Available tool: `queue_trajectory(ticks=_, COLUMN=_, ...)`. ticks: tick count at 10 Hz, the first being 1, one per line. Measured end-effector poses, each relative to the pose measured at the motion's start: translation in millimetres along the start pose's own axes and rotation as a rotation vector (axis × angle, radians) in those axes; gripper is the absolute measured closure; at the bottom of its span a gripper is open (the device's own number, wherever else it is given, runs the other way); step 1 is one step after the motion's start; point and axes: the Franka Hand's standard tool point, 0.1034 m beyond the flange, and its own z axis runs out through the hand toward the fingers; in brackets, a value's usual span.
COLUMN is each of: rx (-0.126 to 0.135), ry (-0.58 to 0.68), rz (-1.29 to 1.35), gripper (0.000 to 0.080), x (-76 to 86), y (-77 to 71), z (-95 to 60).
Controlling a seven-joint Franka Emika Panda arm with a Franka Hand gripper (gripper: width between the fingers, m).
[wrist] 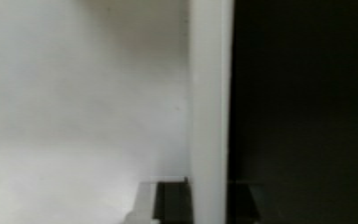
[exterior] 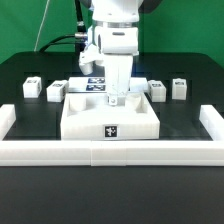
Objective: Assemble one leg
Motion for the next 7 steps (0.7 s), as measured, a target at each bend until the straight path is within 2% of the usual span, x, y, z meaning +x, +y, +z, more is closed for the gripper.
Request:
queue_trajectory(ticks=3, rx=0.000, ry=0.000, rz=-0.001, gripper=0.0742, x=0.6, y=0.1, z=-0.1)
queue_trajectory(ticks=5, rx=0.004, ry=0.006, rz=-0.001, gripper=0.0741, x=17.4, y=4.4, z=-1.3)
queue_trajectory(ticks=7, rx=-0.004, ry=0.015, rz=0.019, gripper=0.0741, x=36.8, y=11.5, z=-1.7)
